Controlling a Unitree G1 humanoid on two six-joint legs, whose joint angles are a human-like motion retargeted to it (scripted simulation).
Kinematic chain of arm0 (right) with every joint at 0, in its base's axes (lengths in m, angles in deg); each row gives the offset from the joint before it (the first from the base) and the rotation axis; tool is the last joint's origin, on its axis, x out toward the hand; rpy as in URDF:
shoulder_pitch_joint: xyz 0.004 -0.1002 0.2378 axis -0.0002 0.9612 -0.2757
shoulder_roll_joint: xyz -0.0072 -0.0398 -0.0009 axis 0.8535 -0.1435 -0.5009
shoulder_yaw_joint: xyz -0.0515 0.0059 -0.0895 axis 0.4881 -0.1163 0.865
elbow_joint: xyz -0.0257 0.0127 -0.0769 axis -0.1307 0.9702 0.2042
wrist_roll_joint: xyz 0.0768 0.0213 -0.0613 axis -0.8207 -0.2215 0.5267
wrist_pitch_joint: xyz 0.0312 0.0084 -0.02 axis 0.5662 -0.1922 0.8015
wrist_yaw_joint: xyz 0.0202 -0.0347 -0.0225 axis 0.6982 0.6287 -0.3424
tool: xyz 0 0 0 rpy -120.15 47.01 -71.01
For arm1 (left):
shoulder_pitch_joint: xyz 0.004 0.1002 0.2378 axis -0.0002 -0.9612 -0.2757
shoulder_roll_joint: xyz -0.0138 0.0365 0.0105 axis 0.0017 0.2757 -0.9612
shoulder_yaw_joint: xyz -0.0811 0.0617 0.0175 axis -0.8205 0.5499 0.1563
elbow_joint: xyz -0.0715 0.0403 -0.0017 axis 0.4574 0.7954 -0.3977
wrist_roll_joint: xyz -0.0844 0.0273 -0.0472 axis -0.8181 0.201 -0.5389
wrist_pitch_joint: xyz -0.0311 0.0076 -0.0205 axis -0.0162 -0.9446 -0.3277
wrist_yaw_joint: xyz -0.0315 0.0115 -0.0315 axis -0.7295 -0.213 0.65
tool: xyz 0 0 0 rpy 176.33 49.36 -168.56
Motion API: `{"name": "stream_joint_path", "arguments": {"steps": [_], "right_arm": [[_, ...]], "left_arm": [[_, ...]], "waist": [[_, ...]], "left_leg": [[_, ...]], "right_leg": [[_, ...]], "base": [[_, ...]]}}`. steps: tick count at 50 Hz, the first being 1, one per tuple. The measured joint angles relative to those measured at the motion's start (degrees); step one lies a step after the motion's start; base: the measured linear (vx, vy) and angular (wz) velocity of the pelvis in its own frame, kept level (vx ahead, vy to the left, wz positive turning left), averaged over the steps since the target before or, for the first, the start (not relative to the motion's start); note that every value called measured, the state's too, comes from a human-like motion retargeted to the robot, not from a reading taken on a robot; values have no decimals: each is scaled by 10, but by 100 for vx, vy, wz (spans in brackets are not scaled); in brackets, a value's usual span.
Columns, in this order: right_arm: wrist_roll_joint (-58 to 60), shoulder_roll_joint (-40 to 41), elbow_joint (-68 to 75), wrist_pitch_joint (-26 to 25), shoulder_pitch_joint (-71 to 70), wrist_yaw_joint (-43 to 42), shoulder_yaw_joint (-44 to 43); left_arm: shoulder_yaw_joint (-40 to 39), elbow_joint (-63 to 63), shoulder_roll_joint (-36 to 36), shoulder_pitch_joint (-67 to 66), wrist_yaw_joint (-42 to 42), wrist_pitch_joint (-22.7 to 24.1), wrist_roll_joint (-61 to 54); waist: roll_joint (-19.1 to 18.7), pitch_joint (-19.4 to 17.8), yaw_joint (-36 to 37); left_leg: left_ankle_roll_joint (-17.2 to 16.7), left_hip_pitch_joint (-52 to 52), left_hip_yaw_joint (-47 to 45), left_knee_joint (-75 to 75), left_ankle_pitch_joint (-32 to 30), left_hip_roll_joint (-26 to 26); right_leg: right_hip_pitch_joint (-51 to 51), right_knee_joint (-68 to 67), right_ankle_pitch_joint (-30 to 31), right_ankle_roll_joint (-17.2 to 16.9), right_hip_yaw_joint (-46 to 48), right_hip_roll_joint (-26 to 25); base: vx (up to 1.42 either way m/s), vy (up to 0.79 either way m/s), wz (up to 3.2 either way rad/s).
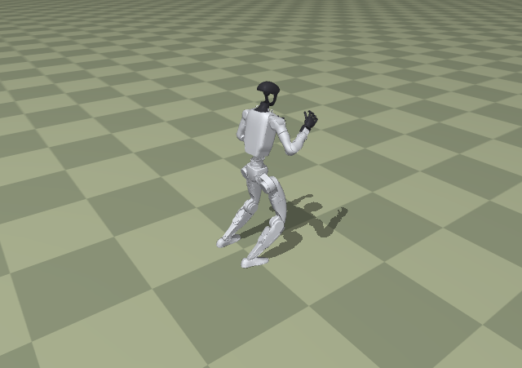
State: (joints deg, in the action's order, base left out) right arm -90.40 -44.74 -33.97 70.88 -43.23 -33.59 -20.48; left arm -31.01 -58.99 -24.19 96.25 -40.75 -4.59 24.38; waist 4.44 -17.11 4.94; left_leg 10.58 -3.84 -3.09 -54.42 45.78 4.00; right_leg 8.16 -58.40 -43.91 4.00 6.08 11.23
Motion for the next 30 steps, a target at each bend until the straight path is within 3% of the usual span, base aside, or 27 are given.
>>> {"name": "stream_joint_path", "arguments": {"steps": [2, 5, 8, 11, 15, 18, 22, 25, 30], "right_arm": [[-10, 66, 47, -6, 30, -36, 38], [-28, 128, 101, 9, 63, -66, 98], [-3, 146, 94, 20, 94, -32, 116], [-13, 153, 56, 32, 121, 20, 121], [-41, 159, 40, 39, 104, 48, 146], [-10, 166, 90, 26, 68, 16, 176], [-32, 173, 125, 21, 84, -30, 196], [-78, 151, 88, 35, 129, -18, 184], [-75, 103, 46, 39, 196, 9, 136]], "left_arm": [[64, 39, -39, 64, -36, 10, 1], [131, 37, -62, 99, -41, 44, -7], [143, -15, -38, 68, 37, 54, -4], [134, -76, -11, 17, 86, 64, 34], [118, -115, 11, -9, 76, 81, 90], [122, -73, 16, 14, 59, 70, 72], [154, -1, 8, 45, 20, 58, 23], [168, -5, 9, 34, -14, 70, 21], [126, -52, 39, -26, -8, 78, 60]], "waist": [[2, -17, -5], [1, -14, 7], [1, 20, 23], [-6, 58, 20], [-10, 79, 8], [-7, 66, 10], [-5, 47, 25], [-8, 48, 25], [-11, 35, 13]], "left_leg": [[-16, -47, 5, -11, -51, -3], [-66, -21, 7, 126, -137, -12], [-103, 29, -4, 323, -250, -22], [-136, 43, -14, 447, -326, -17], [-137, 40, -16, 518, -344, -18], [-115, 39, -22, 532, -353, -23], [-122, 39, -26, 532, -370, -28], [-130, 33, -22, 526, -374, -29], [-129, 22, -18, 532, -385, -29]], "right_leg": [[15, 18, 31, -3, 21, 12], [-20, 172, 116, -27, 21, 2], [-35, 321, 241, -79, 13, -7], [-42, 426, 314, -122, 14, -23], [-44, 495, 341, -109, 2, -35], [-30, 492, 340, -81, -2, -32], [-27, 484, 350, -103, -4, -25], [-36, 507, 366, -120, 1, -25], [-27, 511, 380, -122, 3, -26]], "base": [[-58, 2, 95], [-36, 3, 8], [-26, 3, -44], [-27, 0, -23], [-32, -1, -14], [-29, -2, -16], [-20, -2, -8], [-14, -1, 12], [-15, 0, 9]]}}
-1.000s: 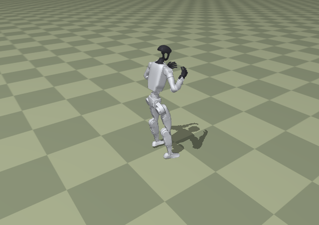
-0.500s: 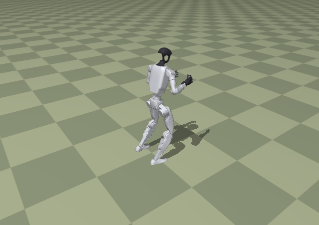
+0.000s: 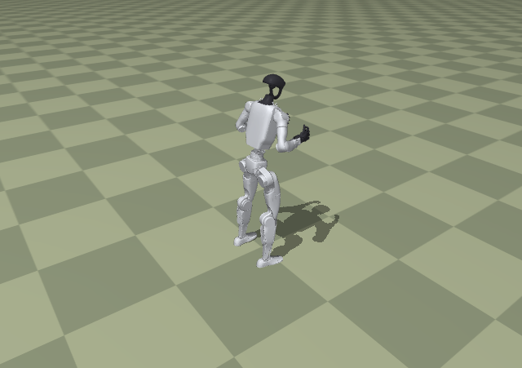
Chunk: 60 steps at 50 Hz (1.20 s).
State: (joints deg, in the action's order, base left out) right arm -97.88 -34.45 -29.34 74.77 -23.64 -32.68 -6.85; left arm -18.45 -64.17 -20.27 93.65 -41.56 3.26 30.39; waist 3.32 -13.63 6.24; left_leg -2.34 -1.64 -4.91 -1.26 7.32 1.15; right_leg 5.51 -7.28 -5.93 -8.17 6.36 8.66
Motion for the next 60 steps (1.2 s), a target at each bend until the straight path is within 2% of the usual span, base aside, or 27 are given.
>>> {"name": "stream_joint_path", "arguments": {"steps": [8, 16, 19, 22, 24, 25, 28, 30, 32, 33, 35, 37, 38, 40, 41, 42, 43, 44, 45, 47, 48, 50, 53, 55, 56, 57, 60], "right_arm": [[28, -25, 34, -7, 102, -27, -30], [34, -61, 38, -5, 183, -38, -41], [33, -69, 38, -14, 194, -41, -35], [57, -75, 43, -32, 174, -37, -13], [86, -77, 44, -37, 149, -35, 4], [100, -78, 44, -38, 134, -37, 13], [114, -64, 77, -46, 61, -61, 52], [106, -33, 142, -45, -18, -111, 88], [95, 2, 202, -63, -145, -148, 117], [97, 23, 217, -59, -201, -177, 120], [108, 65, 192, -28, -279, -228, 104], [77, 75, 124, -17, -360, -167, 89], [64, 73, 77, -15, -382, -137, 83], [69, 61, -16, -17, -390, -97, 81], [83, 56, -59, -14, -369, -88, 81], [95, 52, -98, -8, -345, -78, 77], [104, 47, -132, 0, -319, -65, 67], [108, 46, -155, 6, -304, -54, 61], [111, 47, -172, 11, -294, -44, 56], [90, 45, -192, 15, -258, -33, 41], [83, 44, -189, 12, -250, -29, 39], [100, 48, -164, -12, -256, -18, 65], [102, 15, -143, -34, -242, -3, 57], [109, -8, -137, -50, -245, 10, 58], [111, -17, -142, -52, -241, 13, 55], [110, -27, -146, -52, -241, 15, 50], [84, -59, -140, -45, -260, 24, 14]], "left_arm": [[-68, 3, 6, -123, -25, -2, 44], [-123, 9, 8, -224, -36, 5, 67], [-126, 2, 5, -238, -43, 4, 48], [-114, -6, 7, -223, -56, -10, 20], [-95, -10, 8, -200, -58, -20, 18], [-84, -10, 8, -185, -58, -26, 23], [-29, 22, -6, -115, -51, -58, 48], [15, 76, -26, -47, -49, -72, 69], [37, 127, -53, 60, -74, -91, 72], [41, 142, -68, 108, -92, -87, 77], [35, 142, -94, 182, -137, -56, 81], [6, 114, -118, 251, -158, -42, 59], [-8, 88, -121, 265, -166, -33, 42], [-28, 23, -123, 252, -166, -12, 26], [-28, -13, -121, 219, -149, 1, 38], [-28, -46, -117, 187, -129, 13, 50], [-27, -76, -111, 157, -101, 24, 63], [-28, -102, -99, 138, -81, 33, 65], [-30, -127, -85, 124, -63, 43, 61], [-44, -165, -65, 92, -37, 48, 21], [-51, -171, -56, 88, -31, 47, 1], [-73, -177, -36, 69, -31, 35, -22], [-86, -166, -7, 46, -29, 8, -41], [-86, -157, 7, 30, -26, -16, -32], [-84, -159, 11, 19, -24, -21, -29], [-83, -157, 13, 15, -22, -28, -28], [-88, -121, 6, 54, 2, -48, -48]], "waist": [[8, -62, 2], [13, -116, -16], [12, -142, -19], [18, -157, -26], [21, -161, -36], [18, -162, -41], [-10, -162, -37], [-21, -162, -37], [-20, -162, -37], [-18, -162, -39], [-23, -162, -37], [-21, -151, -39], [-24, -144, -39], [-18, -121, -42], [-10, -107, -41], [-5, -91, -37], [-1, -69, -28], [8, -42, -18], [20, -14, -9], [31, 39, 2], [34, 45, 1], [47, 58, -12], [50, 84, 2], [39, 97, 7], [35, 108, 9], [30, 115, 11], [14, 88, 16]], "left_leg": [[-9, -15, -22, 15, -10, 9], [-35, -33, -42, 50, -8, 18], [-29, -52, -46, 54, -15, 21], [12, -121, -24, -5, -18, 12], [45, -216, 2, -147, 3, 1], [59, -273, 15, -243, 22, 2], [99, -398, 36, -524, 114, 19], [94, -435, 32, -677, 167, 35], [134, -443, 33, -722, 181, 30], [136, -436, 28, -731, 180, 30], [91, -398, 17, -717, 158, 43], [135, -357, 14, -579, 62, 22], [128, -326, 18, -489, -7, 21], [74, -231, 30, -221, -211, 4], [14, -167, 40, -90, -281, 0], [-46, -117, 45, 11, -316, 3], [-106, -97, 37, 50, -278, 21], [-126, -95, 17, 63, -230, 26], [-127, -103, -10, 63, -177, 26], [-125, -83, -27, 56, -171, 23], [-119, -58, -21, 37, -184, 18], [-74, -36, -17, -43, -189, -4], [-23, -37, -5, -231, -156, -11], [-29, -22, 24, -315, -181, -15], [-34, -8, 33, -321, -169, -16], [-34, 6, 37, -328, -128, -15], [21, 41, 23, -340, 189, -2]], "right_leg": [[22, 16, -5, -13, -9, -8], [51, 33, -22, -37, -5, -16], [79, 23, -17, -29, -9, -19], [138, -25, 1, 12, -34, -14], [193, -105, 4, 57, -59, -9], [225, -164, -16, 85, -64, -11], [330, -428, -142, 154, -50, -15], [369, -596, -199, 160, -37, 0], [381, -650, -231, 216, -45, -2], [376, -664, -235, 228, -45, 3], [340, -653, -201, 193, -31, 13], [302, -521, -119, 229, -32, 10], [270, -425, -46, 219, -24, 2], [179, -159, 174, 149, -22, -5], [126, -42, 267, 77, -26, -5], [87, 47, 325, 9, -22, -8], [78, 77, 310, -49, -5, -20], [86, 91, 274, -68, 8, -24], [102, 96, 226, -68, 20, -24], [94, 74, 189, -68, 40, -11], [66, 55, 188, -68, 44, 0], [26, 12, 175, -43, 11, 21], [-14, -95, 113, 14, -45, 19], [-35, -180, 103, 41, -63, 11], [-46, -200, 88, 45, -62, 11], [-54, -221, 47, 48, -58, 12], [-58, -282, -231, 58, -31, 16]], "base": [[-19, -1, -21], [-18, 1, -7], [-25, 1, -13], [-31, -1, 14], [-30, -1, 56], [-23, 1, 47], [-9, 1, 15], [3, 2, 6], [-17, 0, -2], [-20, 0, -3], [-24, 0, -2], [-55, -3, 2], [-60, -8, 0], [-56, -8, 4], [-49, -11, -2], [-47, -22, -22], [-57, -27, -42], [-69, -23, -58], [-72, -9, -49], [-63, -2, -7], [-58, 3, 30], [-64, 6, 27], [-65, -2, -2], [-62, -3, -9], [-65, -2, 5], [-70, -1, 23], [-82, 2, 44]]}}
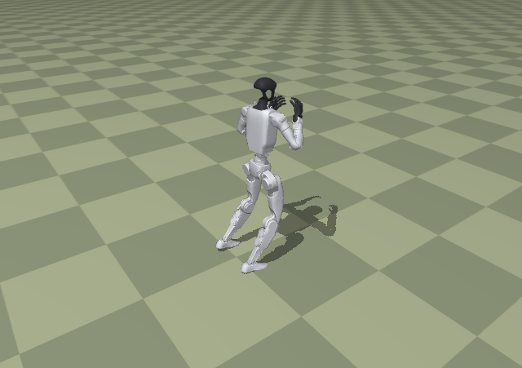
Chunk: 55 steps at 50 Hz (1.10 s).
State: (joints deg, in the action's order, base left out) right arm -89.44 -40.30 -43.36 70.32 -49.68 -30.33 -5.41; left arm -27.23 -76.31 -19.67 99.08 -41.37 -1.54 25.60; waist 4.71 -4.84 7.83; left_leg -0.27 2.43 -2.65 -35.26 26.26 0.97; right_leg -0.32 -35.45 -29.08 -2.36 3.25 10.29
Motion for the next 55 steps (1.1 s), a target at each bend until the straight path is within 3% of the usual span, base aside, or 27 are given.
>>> {"name": "stream_joint_path", "arguments": {"steps": [2, 3, 4, 5, 7, 10, 12, 15, 17, 19, 21, 23, 26, 31, 35, 42, 48, 55], "right_arm": [[-3, -5, 39, 7, -5, 5, -21], [5, 3, 66, 7, -1, 1, -24], [17, 18, 98, 4, 9, -8, -22], [32, 38, 132, 0, 21, -20, -16], [45, 93, 191, -3, 51, -52, 9], [6, 155, 227, 18, 104, -82, 41], [-31, 165, 204, 38, 156, -55, 45], [-57, 157, 159, 52, 227, 5, 39], [-56, 149, 144, 54, 245, 13, 33], [-51, 142, 152, 63, 239, -8, 28], [-24, 144, 187, 63, 208, -36, 31], [1, 148, 233, 50, 169, -63, 42], [-9, 147, 263, 41, 131, -81, 65], [-23, 113, 209, 48, 136, -50, 63], [-1, 101, 195, 44, 147, -42, 50], [10, 102, 232, 36, 130, -87, 67], [-23, 104, 233, 43, 148, -76, 54], [-21, 90, 318, 35, 189, -95, 65]], "left_arm": [[-9, 51, -14, 48, 29, -18, -13], [-10, 75, -23, 65, 35, -24, -12], [-7, 96, -34, 72, 30, -26, -5], [-2, 115, -46, 74, 20, -25, 3], [17, 142, -68, 57, -16, -5, 27], [38, 178, -81, 32, -40, 26, 65], [37, 180, -77, 8, -15, 29, 87], [40, 156, -73, -25, 16, 28, 105], [56, 136, -68, -21, 11, 28, 92], [72, 124, -57, 3, -1, 17, 59], [78, 132, -49, 36, 2, 2, 46], [75, 151, -49, 55, 5, -14, 36], [68, 163, -59, 31, -22, -22, 17], [63, 141, -71, -45, -29, -13, 1], [51, 146, -74, -53, 12, -20, -5], [79, 172, -121, -28, -43, -16, 17], [78, 180, -104, -3, -21, -14, 24], [73, 228, -63, -55, -70, -11, 108]], "waist": [[-13, -62, 5], [-16, -91, 6], [-17, -114, 5], [-16, -133, 3], [-9, -148, -2], [-2, -136, -11], [-14, -102, -21], [-20, -53, -37], [-16, -28, -39], [-8, -17, -35], [-2, -33, -29], [0, -65, -23], [-1, -93, -19], [4, -62, -18], [6, -58, -9], [-7, -65, -23], [-14, -61, -28], [-21, -70, -33]], "left_leg": [[64, -17, -1, -62, 132, 5], [92, -43, 1, -106, 157, 7], [100, -69, 2, -135, 157, 8], [98, -97, 3, -157, 143, 9], [53, -105, 5, -89, 79, 5], [-5, -46, 10, 177, -69, -3], [-48, -24, 0, 315, -152, 13], [-92, -18, 11, 389, -220, 12], [-80, -11, 49, 398, -216, 1], [-37, -7, 59, 399, -174, -7], [10, -9, 55, 390, -154, -11], [34, -19, 49, 356, -146, -13], [9, -31, 28, 304, -133, -6], [-30, -28, -22, 318, -113, 4], [-26, -22, -23, 336, -117, 1], [-25, -19, -21, 324, -134, 4], [-27, -25, -12, 307, -145, 5], [-36, -25, -8, 308, -170, 4]], "right_leg": [[28, -80, -114, 34, 11, -1], [51, -122, -137, 51, 13, 0], [74, -148, -137, 59, 15, 2], [97, -166, -125, 61, 16, 4], [110, -110, -57, 36, 18, 6], [82, 94, 80, -21, 33, -3], [65, 207, 141, -50, 62, -19], [46, 286, 244, -69, 51, -38], [37, 289, 241, -67, 28, -45], [31, 286, 187, -58, 28, -41], [32, 277, 154, -37, 26, -38], [42, 251, 147, -20, 14, -39], [49, 227, 152, -33, 2, -41], [36, 284, 138, -63, 3, -40], [46, 278, 131, -58, -9, -42], [40, 269, 149, -57, -9, -44], [32, 269, 155, -56, -2, -42], [32, 271, 189, -58, -4, -43]], "base": [[-94, 2, 45], [-93, 0, 42], [-89, -1, 39], [-80, -2, 28], [-67, -2, 11], [-53, -2, 1], [-45, -1, 18], [-42, -1, 22], [-43, -2, 3], [-44, -3, -5], [-44, -3, -20], [-40, -3, -45], [-29, -4, -68], [-16, -5, -49], [-15, -3, -20], [-11, -1, 1], [-4, 1, 9], [0, 0, 0]]}}
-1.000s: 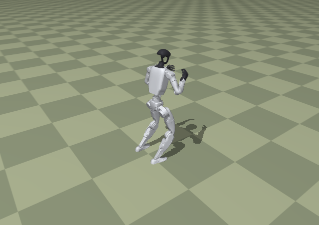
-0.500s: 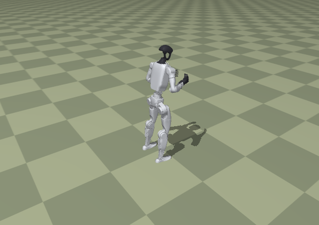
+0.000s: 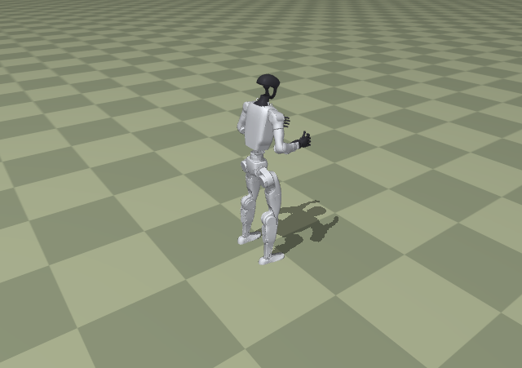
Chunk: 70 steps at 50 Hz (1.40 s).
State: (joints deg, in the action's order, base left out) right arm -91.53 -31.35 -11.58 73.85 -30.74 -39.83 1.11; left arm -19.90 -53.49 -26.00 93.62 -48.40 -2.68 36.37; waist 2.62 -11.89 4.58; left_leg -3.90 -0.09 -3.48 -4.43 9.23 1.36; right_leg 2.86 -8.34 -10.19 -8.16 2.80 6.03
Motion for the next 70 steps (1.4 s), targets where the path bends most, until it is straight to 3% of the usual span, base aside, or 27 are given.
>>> {"name": "stream_joint_path", "arguments": {"steps": [5, 10, 15, 17, 20, 23, 25, 30, 32, 35, 37, 38, 40, 42, 44, 45, 46, 48, 51, 55, 57, 58, 60, 62, 63, 65, 70], "right_arm": [[-1, -9, 50, -12, 111, -54, -38], [-37, -52, -30, -1, 284, -44, -134], [-43, -91, -104, 10, 401, -10, -184], [-15, -88, -112, 3, 412, 4, -184], [57, -61, -108, -19, 375, 26, -182], [81, -29, -101, -14, 326, -5, -179], [82, -8, -80, -2, 288, -59, -166], [85, -10, 49, -31, -62, -143, -22], [72, 0, 33, -19, -212, -130, 39], [48, 19, -68, 1, -357, -73, 72], [51, 25, -143, -9, -409, -53, 59], [69, 30, -177, -15, -422, -62, 49], [117, 51, -243, -22, -422, -100, 17], [181, 82, -293, -36, -438, -118, -32], [216, 85, -350, -37, -439, -154, -86], [218, 94, -381, -33, -416, -162, -113], [242, 86, -386, -41, -422, -155, -134], [272, 80, -386, -63, -425, -145, -155], [260, 94, -353, -99, -417, -122, -134], [185, 85, -318, -105, -390, -45, -99], [201, 82, -313, -103, -379, -14, -92], [201, 70, -315, -94, -373, 1, -96], [205, 38, -314, -62, -352, 10, -107], [189, -3, -297, -38, -290, 24, -114], [174, -15, -283, -33, -248, 31, -114], [127, -17, -256, -28, -160, 40, -109], [48, 28, -254, 3, -22, 33, -86]], "left_arm": [[-32, 23, 53, -96, 8, -6, -7], [-109, -14, 118, -238, 31, 13, -24], [-171, -68, 108, -401, 52, 36, -74], [-168, -82, 99, -422, 56, 42, -87], [-149, -93, 98, -375, 42, 64, -78], [-112, -103, 97, -297, 43, 60, -46], [-62, -86, 74, -244, 51, 52, 10], [30, 56, -30, 61, -59, -12, 45], [34, 85, -52, 211, -119, -25, 78], [28, 58, -34, 384, -153, -12, 101], [31, 10, 6, 455, -162, 9, 79], [36, -19, 26, 470, -164, 26, 66], [49, -86, 61, 462, -146, 70, 50], [61, -148, 99, 446, -96, 105, 18], [37, -202, 124, 424, -60, 115, -26], [14, -228, 135, 395, -44, 106, -47], [5, -239, 141, 397, -35, 109, -55], [-19, -253, 159, 388, -28, 104, -70], [-55, -265, 186, 329, -28, 74, -94], [-124, -271, 223, 227, -34, 48, -135], [-148, -279, 195, 188, -14, 44, -143], [-168, -280, 182, 173, -1, 43, -141], [-211, -278, 143, 156, 48, 50, -146], [-229, -254, 104, 145, 95, 45, -132], [-225, -240, 81, 137, 108, 43, -123], [-197, -212, 41, 111, 106, 46, -113], [-98, -186, -16, 46, 50, 82, -136]], "waist": [[0, -42, 9], [-1, -110, 6], [2, -168, -18], [6, -177, -23], [25, -178, -32], [20, -177, -38], [-1, -179, -25], [-14, -179, -34], [-11, -157, -29], [-6, -134, -8], [-1, -124, 2], [1, -115, 4], [4, -99, 4], [16, -70, 5], [18, -9, 3], [16, 33, 3], [20, 39, 8], [29, 57, 15], [40, 85, 20], [27, 114, 21], [24, 111, 17], [22, 100, 16], [14, 41, 22], [7, -24, 24], [5, -46, 22], [3, -66, 12], [4, -27, -4]], "left_leg": [[-8, -8, -1, 1, -14, -5], [-25, -37, -6, 6, -34, -6], [-39, -80, -25, 50, -59, 4], [-20, -122, -33, 60, -64, 6], [50, -260, -22, -20, -57, -10], [74, -444, 6, -313, 40, -8], [51, -508, 17, -522, 109, 17], [104, -503, 15, -725, 163, 34], [145, -488, 10, -707, 143, 29], [130, -407, -11, -560, 45, 26], [99, -310, -11, -331, -120, 11], [65, -244, -3, -172, -239, 1], [-41, -118, 18, 79, -361, -5], [-111, -108, 7, 94, -243, 14], [-111, -119, -18, 94, -189, 15], [-111, -114, -30, 94, -192, 16], [-99, -96, -34, 80, -206, 9], [-56, -78, -44, 17, -205, -8], [3, -76, -44, -145, -166, -18], [-7, -46, -5, -285, -195, -25], [1, -15, -9, -286, -44, -21], [13, 0, -10, -280, 71, -22], [68, 18, -11, -306, 254, -26], [126, -16, -8, -389, 315, -28], [134, -47, -6, -430, 313, -27], [111, -87, 2, -444, 275, -25], [2, -7, 21, -61, 38, -24]], "right_leg": [[11, 3, 42, -7, -7, 3], [37, 18, 72, -22, -9, 4], [93, 46, 89, -30, -8, -3], [146, 32, 90, -18, 1, -2], [273, -62, 91, 26, -11, 18], [390, -264, -30, 79, -13, 23], [436, -457, -124, 95, 1, 19], [434, -682, -205, 154, 4, 30], [425, -671, -202, 210, 1, 26], [356, -537, -111, 217, 5, 28], [271, -323, 53, 185, 9, 23], [217, -179, 176, 147, 10, 19], [106, 59, 379, 13, 0, 14], [97, 103, 326, -68, 5, -7], [112, 105, 236, -68, 29, -7], [114, 93, 215, -68, 45, 1], [95, 75, 221, -68, 68, 18], [63, 30, 211, -50, 98, 47], [26, -66, 170, 15, 87, 61], [-7, -213, 157, 71, 24, 40], [-18, -240, -19, 69, 15, 35], [-20, -253, -120, 70, 12, 34], [-11, -322, -275, 92, 11, 34], [25, -416, -324, 118, 21, 42], [47, -449, -321, 119, 28, 48], [68, -443, -288, 103, 46, 54], [25, -128, -71, 26, 62, 22]], "base": [[-7, 2, -1], [-18, 1, -2], [-31, 0, -20], [-43, -1, -17], [-47, -3, 31], [-27, -2, 50], [4, 2, -13], [-1, 1, -8], [-24, -1, -19], [-35, -5, -20], [-50, -10, -7], [-50, -10, 7], [-48, -15, 18], [-61, -29, 26], [-67, -6, 33], [-60, 9, 36], [-60, 12, 42], [-64, 11, 33], [-63, 2, -6], [-60, 1, -6], [-70, 3, 23], [-79, 6, 27], [-86, 6, 29], [-88, 3, 54], [-80, 0, 73], [-66, -1, 71], [-47, -1, 2]]}}
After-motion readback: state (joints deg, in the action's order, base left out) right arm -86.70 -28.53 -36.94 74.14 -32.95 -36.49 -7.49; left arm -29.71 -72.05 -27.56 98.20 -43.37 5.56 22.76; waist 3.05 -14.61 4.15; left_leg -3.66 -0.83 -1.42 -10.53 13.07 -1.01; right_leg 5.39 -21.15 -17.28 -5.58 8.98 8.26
